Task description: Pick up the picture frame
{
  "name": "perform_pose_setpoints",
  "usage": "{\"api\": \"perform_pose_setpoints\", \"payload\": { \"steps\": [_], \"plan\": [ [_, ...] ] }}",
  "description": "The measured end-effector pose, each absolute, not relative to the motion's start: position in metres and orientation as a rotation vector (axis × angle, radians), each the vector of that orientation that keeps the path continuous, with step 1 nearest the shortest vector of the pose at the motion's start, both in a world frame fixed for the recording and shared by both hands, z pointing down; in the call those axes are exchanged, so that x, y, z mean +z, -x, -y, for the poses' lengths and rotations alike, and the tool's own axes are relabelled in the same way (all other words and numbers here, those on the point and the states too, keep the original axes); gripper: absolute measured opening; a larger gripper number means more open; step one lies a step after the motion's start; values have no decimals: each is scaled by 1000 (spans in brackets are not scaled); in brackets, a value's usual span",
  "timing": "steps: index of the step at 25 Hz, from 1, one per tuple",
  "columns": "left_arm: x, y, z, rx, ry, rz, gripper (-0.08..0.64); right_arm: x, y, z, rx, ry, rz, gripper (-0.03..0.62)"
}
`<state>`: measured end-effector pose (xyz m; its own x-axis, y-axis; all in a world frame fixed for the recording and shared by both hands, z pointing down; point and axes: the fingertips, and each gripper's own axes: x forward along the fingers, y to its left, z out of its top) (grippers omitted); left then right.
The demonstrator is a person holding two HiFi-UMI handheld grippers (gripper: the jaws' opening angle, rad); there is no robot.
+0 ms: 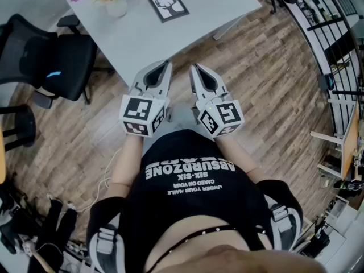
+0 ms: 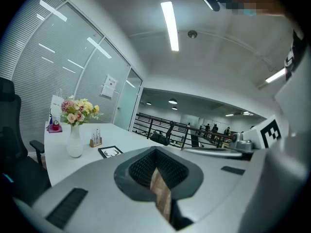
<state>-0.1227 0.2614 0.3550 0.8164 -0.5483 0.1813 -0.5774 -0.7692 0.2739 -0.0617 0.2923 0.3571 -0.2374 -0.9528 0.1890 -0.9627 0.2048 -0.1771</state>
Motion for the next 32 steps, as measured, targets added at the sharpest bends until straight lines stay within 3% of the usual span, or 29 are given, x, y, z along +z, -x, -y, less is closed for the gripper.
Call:
{"api": "perform_pose_setpoints", "payload": {
  "steps": [14, 32],
  "plan": [
    [361, 110, -231, 161, -2678, 867, 15, 362, 49, -266, 387, -1921, 2415, 16],
    [391, 51, -86, 300, -2568, 1036, 15, 382, -32, -110, 482, -1771, 2445, 17]
  ]
}}
